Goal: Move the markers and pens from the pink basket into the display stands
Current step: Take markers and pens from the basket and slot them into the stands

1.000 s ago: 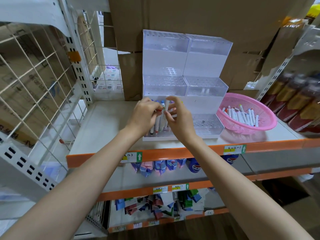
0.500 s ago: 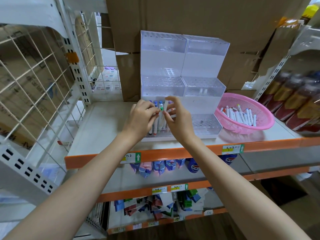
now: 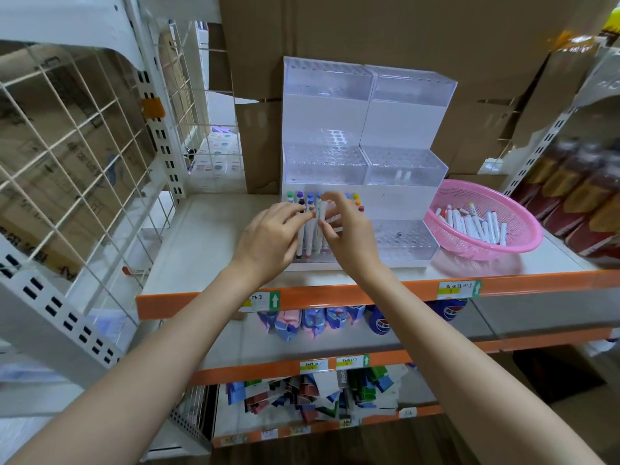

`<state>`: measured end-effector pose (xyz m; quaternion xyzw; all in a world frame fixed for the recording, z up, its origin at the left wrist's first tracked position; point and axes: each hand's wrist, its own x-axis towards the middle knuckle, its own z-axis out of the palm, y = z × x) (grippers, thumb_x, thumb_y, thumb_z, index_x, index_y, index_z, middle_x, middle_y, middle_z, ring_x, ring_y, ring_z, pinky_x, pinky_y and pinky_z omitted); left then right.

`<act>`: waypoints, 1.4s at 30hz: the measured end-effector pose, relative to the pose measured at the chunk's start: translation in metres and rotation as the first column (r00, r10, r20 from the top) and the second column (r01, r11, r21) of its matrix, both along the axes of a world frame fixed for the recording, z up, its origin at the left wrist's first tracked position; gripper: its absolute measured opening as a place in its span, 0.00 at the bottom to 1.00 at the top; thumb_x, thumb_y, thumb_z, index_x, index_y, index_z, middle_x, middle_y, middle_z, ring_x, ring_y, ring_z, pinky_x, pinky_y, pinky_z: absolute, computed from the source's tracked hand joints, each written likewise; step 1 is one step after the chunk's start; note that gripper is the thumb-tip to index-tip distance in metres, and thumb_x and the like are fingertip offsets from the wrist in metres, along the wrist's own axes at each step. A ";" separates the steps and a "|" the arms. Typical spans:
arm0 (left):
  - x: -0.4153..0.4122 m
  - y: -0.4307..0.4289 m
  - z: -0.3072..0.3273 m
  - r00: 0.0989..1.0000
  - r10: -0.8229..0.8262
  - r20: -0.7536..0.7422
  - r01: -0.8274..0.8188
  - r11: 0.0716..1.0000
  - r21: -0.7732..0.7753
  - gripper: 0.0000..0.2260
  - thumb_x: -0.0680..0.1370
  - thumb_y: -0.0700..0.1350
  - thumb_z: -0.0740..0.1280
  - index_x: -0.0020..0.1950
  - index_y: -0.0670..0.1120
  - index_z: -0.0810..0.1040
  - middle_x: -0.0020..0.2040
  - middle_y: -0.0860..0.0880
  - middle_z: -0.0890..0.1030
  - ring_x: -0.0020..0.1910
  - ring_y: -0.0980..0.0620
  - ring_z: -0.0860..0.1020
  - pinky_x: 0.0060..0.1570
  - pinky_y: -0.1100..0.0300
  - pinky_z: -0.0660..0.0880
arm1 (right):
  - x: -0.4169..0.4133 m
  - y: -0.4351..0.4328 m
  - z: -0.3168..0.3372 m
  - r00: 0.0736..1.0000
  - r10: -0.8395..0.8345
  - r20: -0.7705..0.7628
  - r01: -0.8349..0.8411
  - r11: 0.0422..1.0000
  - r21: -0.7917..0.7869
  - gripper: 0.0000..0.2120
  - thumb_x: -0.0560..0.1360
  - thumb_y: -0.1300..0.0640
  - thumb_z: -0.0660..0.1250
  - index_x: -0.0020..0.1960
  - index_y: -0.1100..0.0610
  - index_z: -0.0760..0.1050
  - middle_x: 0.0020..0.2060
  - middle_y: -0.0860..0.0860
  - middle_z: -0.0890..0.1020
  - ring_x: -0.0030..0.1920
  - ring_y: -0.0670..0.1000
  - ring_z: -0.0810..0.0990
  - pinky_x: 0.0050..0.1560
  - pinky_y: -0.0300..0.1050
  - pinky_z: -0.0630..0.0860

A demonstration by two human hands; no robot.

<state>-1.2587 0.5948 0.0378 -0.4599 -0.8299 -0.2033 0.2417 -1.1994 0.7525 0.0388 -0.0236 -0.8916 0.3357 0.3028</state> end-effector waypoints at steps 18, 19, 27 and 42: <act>0.003 0.000 -0.003 0.999 0.044 0.024 -0.044 0.999 -0.017 0.24 0.70 0.34 0.68 0.66 0.44 0.75 0.60 0.43 0.77 0.61 0.43 0.74 0.54 0.50 0.74 | 0.000 -0.001 -0.005 0.997 -0.037 0.061 0.031 0.995 0.093 0.14 0.75 0.65 0.67 0.58 0.56 0.68 0.40 0.54 0.80 0.40 0.54 0.80 0.43 0.54 0.79; 0.003 0.000 -0.003 0.999 0.045 0.027 -0.045 0.999 -0.016 0.24 0.70 0.34 0.68 0.66 0.44 0.75 0.60 0.43 0.77 0.61 0.43 0.74 0.54 0.50 0.74 | 0.001 -0.001 -0.005 0.997 -0.031 0.069 0.025 0.996 0.088 0.14 0.75 0.66 0.67 0.58 0.57 0.69 0.40 0.54 0.80 0.39 0.54 0.80 0.43 0.53 0.79; 0.005 0.002 -0.003 0.998 0.048 0.044 -0.049 0.999 0.021 0.23 0.70 0.34 0.67 0.65 0.44 0.76 0.60 0.44 0.77 0.61 0.44 0.73 0.55 0.51 0.73 | 0.002 0.004 0.002 0.994 -0.010 0.108 0.004 0.998 0.059 0.10 0.75 0.66 0.67 0.55 0.59 0.71 0.33 0.55 0.79 0.35 0.56 0.79 0.41 0.55 0.79; 0.021 0.093 0.031 0.998 -0.059 -0.010 0.058 0.992 -0.109 0.20 0.75 0.50 0.64 0.65 0.46 0.75 0.62 0.45 0.76 0.62 0.45 0.74 0.59 0.49 0.68 | 0.044 0.098 0.021 0.973 -0.229 -0.003 0.219 0.926 0.308 0.12 0.78 0.54 0.65 0.59 0.59 0.76 0.55 0.55 0.78 0.55 0.58 0.76 0.50 0.51 0.74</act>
